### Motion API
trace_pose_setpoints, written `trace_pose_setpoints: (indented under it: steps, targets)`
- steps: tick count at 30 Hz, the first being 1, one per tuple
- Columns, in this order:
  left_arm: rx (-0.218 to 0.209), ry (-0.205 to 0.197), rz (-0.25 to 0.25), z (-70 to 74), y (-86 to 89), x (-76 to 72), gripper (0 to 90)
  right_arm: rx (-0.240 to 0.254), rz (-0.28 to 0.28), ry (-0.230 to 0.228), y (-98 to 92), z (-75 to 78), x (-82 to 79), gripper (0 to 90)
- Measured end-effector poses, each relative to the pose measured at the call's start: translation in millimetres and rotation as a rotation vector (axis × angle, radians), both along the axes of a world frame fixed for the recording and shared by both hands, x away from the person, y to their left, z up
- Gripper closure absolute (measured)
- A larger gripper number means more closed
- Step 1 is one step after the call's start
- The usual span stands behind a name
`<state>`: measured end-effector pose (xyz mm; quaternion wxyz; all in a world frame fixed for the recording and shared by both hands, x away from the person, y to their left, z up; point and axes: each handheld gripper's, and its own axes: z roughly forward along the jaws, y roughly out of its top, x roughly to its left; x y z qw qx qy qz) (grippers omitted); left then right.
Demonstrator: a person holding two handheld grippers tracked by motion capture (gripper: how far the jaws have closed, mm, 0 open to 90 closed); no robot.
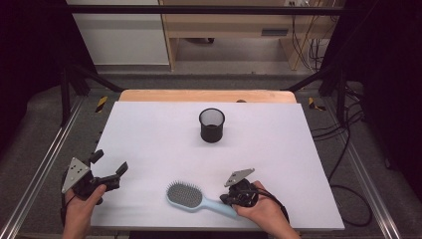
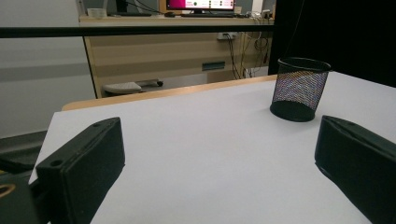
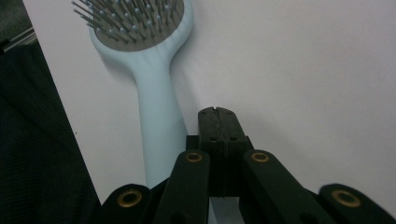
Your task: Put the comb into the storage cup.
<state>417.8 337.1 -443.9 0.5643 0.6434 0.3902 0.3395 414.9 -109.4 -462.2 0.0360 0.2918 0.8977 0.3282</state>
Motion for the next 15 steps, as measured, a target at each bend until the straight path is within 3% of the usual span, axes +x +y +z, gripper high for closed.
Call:
trace_pose_setpoints:
  steps: [2, 6, 12, 15]
  targets:
    - [-0.003, -0.001, 0.000, -0.1, -0.2, -0.2, 1.6, 0.011, -0.009, -0.007, 0.1, 3.3, -0.8, 90.0]
    - [-0.006, -0.003, 0.004, 0.3, 0.5, -0.1, 1.6, 0.049, 0.001, -0.038, 4.2, 10.7, -5.7, 81.0]
    - [-0.004, -0.003, 0.006, 0.7, 1.1, -0.5, 1.6, 0.038, 0.044, -0.061, 18.1, 15.9, -12.9, 55.8]
    - [-0.006, -0.005, 0.006, 1.0, 0.9, -0.2, 1.5, 0.003, 0.055, -0.052, 26.7, 15.4, -13.0, 41.7]
